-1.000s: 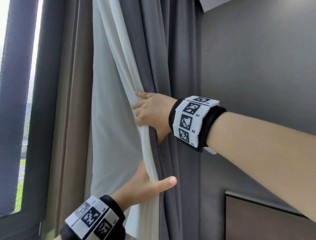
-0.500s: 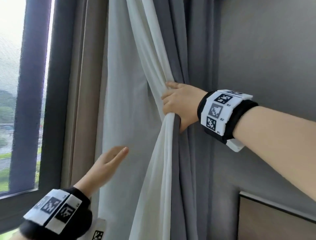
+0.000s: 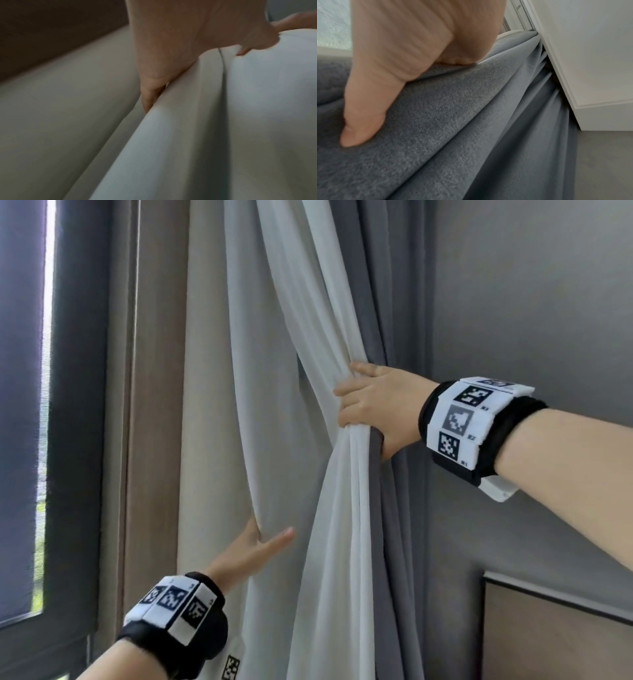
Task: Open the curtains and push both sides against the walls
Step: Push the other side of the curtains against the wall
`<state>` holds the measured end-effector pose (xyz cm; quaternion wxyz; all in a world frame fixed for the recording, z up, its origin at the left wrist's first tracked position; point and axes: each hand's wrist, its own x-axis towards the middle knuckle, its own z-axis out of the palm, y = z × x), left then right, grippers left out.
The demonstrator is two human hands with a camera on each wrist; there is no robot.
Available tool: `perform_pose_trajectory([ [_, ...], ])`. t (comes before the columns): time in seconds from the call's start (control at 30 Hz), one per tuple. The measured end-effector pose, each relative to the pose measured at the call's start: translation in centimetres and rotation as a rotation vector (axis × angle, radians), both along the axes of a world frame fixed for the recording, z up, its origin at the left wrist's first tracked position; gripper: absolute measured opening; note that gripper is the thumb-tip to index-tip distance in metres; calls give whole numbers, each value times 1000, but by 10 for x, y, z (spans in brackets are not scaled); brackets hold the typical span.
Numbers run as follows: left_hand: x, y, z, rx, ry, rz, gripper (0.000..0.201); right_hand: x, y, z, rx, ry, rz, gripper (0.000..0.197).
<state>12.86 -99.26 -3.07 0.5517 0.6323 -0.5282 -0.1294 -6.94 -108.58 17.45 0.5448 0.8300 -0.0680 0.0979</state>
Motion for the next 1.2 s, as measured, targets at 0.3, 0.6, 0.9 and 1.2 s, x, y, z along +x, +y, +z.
perform_pose_trajectory([
  [0.3, -54, -51, 7, -33, -79, -359, 108, 45, -3, -8, -120, 27, -52, 134],
  [0.6, -44, -96, 5, -51, -101, -335, 119, 63, -24, -5, -166, 112, -173, 94],
  [0.9, -45, -154, 6, -55, -110, -281, 112, 44, -99, -2, -100, 39, -209, 82],
  [1.2, -64, -228, 7, -113, -107, -192, 67, 22, -169, 1, -88, 30, -174, 93],
])
